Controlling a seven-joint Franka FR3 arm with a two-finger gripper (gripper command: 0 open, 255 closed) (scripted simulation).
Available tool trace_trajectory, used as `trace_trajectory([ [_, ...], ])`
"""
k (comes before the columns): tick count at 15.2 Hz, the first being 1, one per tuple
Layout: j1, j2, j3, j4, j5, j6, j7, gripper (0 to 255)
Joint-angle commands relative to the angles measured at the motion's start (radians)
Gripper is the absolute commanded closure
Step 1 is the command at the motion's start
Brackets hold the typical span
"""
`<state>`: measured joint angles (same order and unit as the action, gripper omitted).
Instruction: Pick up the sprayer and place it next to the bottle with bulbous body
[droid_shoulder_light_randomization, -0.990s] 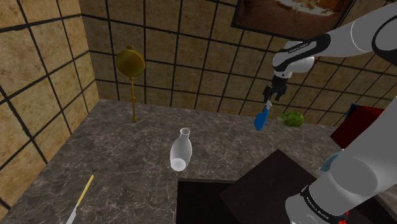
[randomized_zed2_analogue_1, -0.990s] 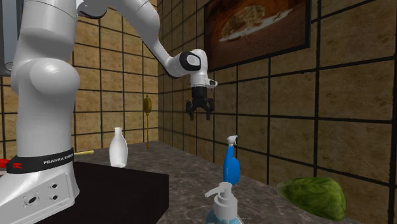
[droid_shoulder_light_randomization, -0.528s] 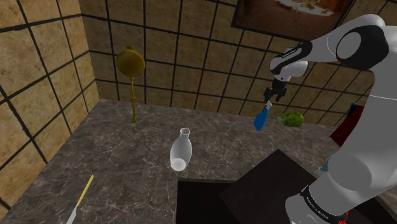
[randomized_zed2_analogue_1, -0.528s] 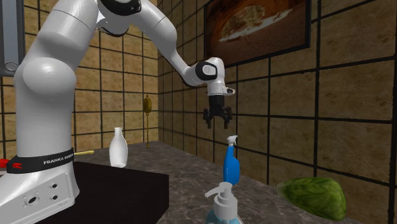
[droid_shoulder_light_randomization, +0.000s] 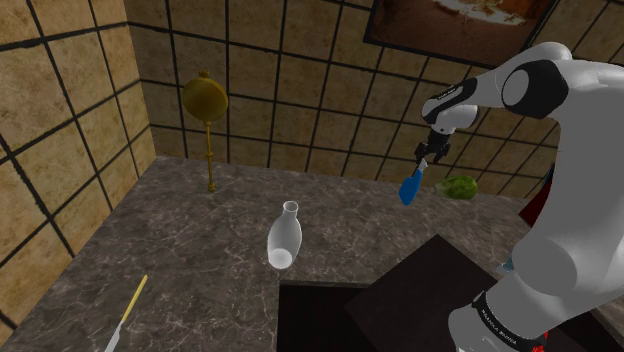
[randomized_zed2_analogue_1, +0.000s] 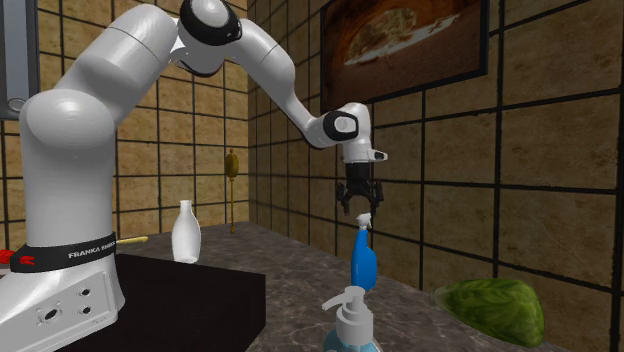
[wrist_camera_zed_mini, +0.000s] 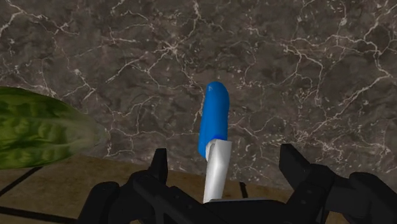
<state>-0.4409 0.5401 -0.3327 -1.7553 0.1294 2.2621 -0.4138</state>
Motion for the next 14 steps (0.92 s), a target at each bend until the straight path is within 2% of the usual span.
trace_trajectory([
  [1, -0.006, 0.018, 0.004, -0.002, 0.007, 0.02, -0.005, 0],
  [11, -0.011, 0.039, 0.009, -0.005, 0.014, 0.044, -0.01, 0],
  [12, -0.011, 0.039, 0.009, -0.005, 0.014, 0.044, -0.01, 255],
  [14, -0.011, 0.039, 0.009, -0.005, 0.014, 0.044, -0.01, 255],
])
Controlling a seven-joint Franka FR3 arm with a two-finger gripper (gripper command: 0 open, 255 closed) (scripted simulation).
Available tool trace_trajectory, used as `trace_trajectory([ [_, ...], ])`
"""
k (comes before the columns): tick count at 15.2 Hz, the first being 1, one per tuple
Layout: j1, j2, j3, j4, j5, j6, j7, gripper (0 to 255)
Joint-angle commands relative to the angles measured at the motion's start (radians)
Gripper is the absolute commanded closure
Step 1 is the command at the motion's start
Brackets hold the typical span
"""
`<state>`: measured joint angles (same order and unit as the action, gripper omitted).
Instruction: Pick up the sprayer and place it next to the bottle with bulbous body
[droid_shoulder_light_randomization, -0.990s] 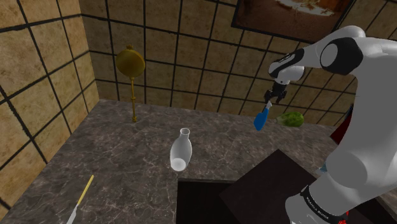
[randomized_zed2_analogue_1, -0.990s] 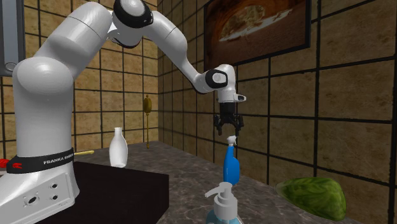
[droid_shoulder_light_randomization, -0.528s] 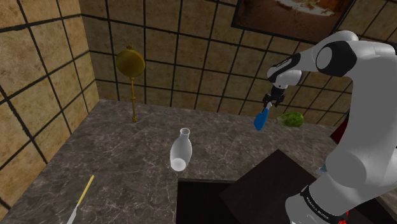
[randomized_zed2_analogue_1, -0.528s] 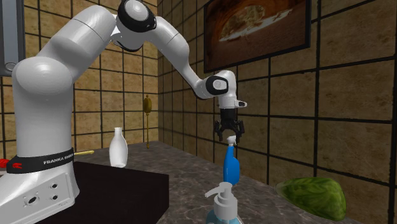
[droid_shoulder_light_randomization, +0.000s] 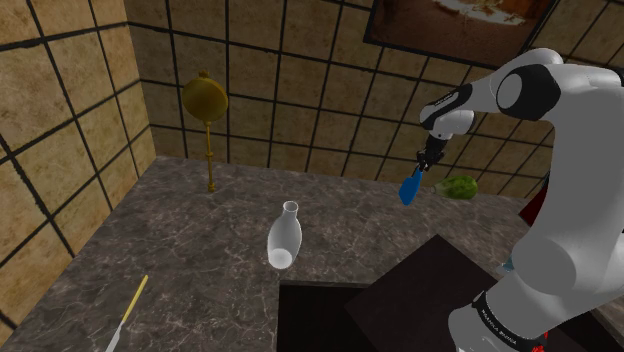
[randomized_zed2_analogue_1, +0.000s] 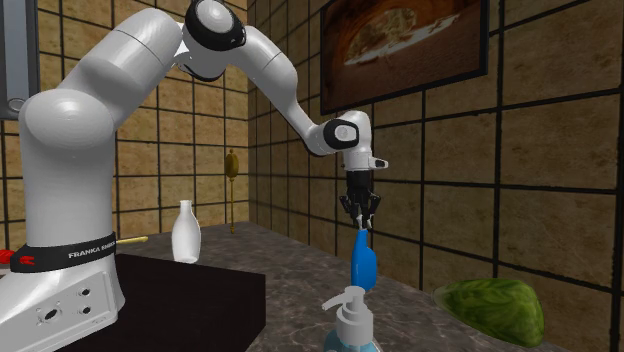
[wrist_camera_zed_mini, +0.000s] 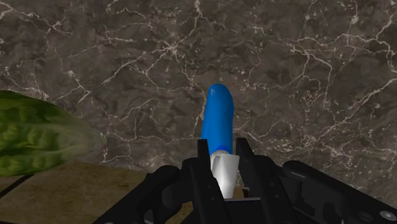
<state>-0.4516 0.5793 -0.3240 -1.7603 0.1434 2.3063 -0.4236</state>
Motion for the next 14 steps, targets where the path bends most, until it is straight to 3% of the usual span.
trace_trajectory([
  [1, 0.0, 0.0, 0.0, 0.0, 0.0, 0.0, 0.0, 255],
  [7, 0.0, 0.0, 0.0, 0.0, 0.0, 0.0, 0.0, 255],
  [14, 0.01, -0.057, -0.014, 0.013, -0.02, -0.068, 0.008, 255],
])
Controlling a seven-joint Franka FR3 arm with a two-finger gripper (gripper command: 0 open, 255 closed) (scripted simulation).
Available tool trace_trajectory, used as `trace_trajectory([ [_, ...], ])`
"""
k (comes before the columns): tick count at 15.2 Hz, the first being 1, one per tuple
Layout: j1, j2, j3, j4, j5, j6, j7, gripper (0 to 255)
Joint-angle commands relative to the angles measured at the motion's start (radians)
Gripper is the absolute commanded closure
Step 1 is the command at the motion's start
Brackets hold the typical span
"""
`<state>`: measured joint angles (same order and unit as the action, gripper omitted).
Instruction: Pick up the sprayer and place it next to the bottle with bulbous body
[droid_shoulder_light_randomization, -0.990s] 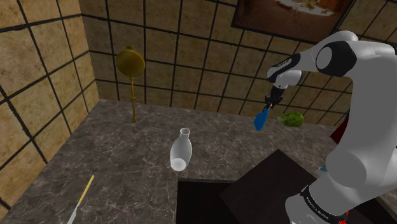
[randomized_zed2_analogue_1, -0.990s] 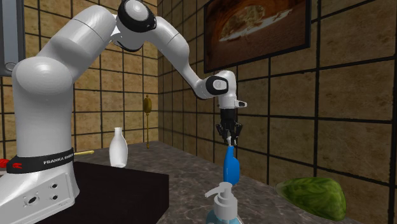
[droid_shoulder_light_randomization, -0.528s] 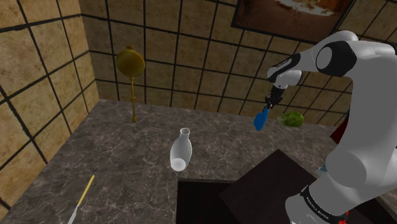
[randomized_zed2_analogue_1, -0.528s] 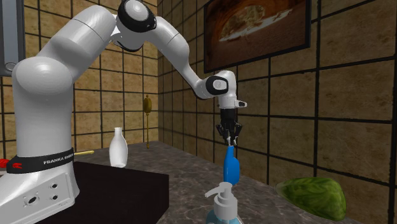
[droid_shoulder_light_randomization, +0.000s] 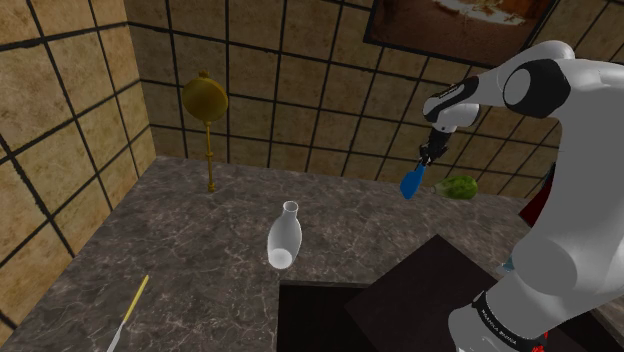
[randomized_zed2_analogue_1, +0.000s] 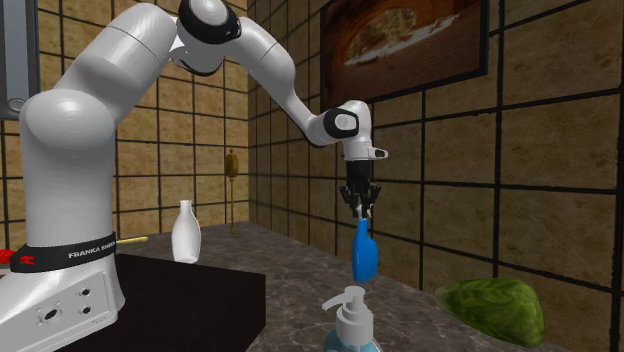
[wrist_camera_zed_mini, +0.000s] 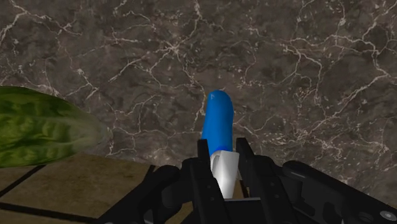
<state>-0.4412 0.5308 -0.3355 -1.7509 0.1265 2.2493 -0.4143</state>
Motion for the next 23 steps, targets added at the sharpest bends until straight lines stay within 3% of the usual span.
trace_trajectory([
  [1, 0.001, -0.016, -0.004, 0.006, -0.005, -0.021, 0.0, 255],
  [23, 0.017, -0.143, -0.031, 0.126, -0.053, -0.263, 0.018, 255],
])
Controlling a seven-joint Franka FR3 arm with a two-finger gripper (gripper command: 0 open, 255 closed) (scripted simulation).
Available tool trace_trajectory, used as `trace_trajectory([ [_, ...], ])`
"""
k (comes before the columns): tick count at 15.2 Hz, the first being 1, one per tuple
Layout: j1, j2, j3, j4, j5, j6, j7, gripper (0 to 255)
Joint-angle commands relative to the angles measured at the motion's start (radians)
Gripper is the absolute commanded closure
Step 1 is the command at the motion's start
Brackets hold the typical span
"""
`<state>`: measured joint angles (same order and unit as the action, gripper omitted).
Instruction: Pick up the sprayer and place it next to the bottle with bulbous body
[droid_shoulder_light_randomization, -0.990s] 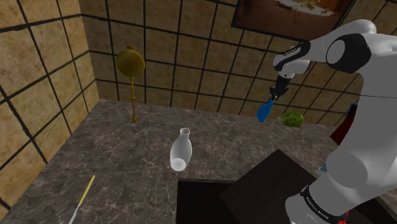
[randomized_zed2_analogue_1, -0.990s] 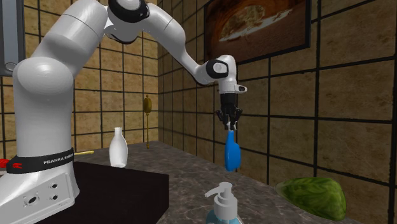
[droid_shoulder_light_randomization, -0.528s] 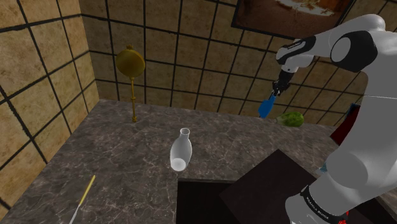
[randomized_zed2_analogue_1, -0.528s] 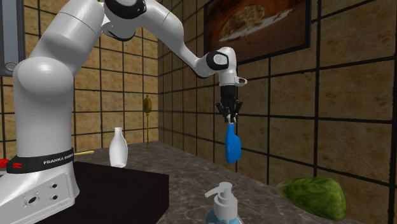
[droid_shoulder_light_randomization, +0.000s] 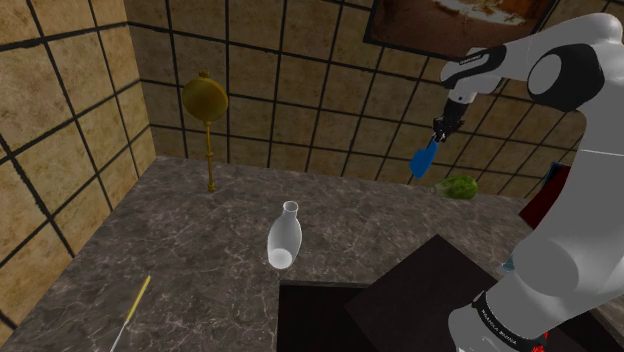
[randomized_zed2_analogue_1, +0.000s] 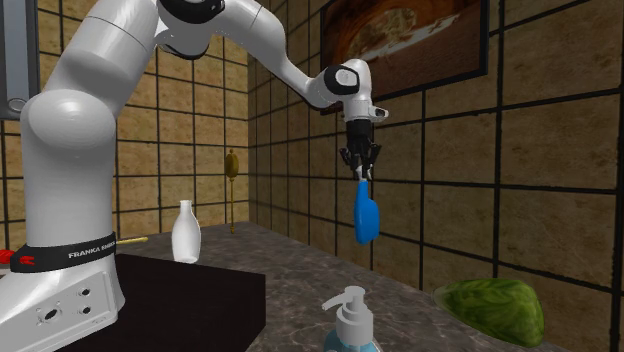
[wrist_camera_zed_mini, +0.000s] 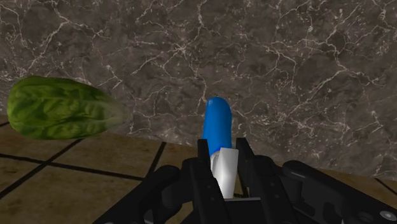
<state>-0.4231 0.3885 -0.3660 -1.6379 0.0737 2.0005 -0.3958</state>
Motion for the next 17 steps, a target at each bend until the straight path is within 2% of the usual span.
trace_trajectory([
  [1, -0.001, -0.004, -0.001, 0.022, -0.002, -0.026, 0.0, 255],
  [17, -0.006, -0.034, -0.009, 0.196, -0.014, -0.228, 0.0, 255],
])
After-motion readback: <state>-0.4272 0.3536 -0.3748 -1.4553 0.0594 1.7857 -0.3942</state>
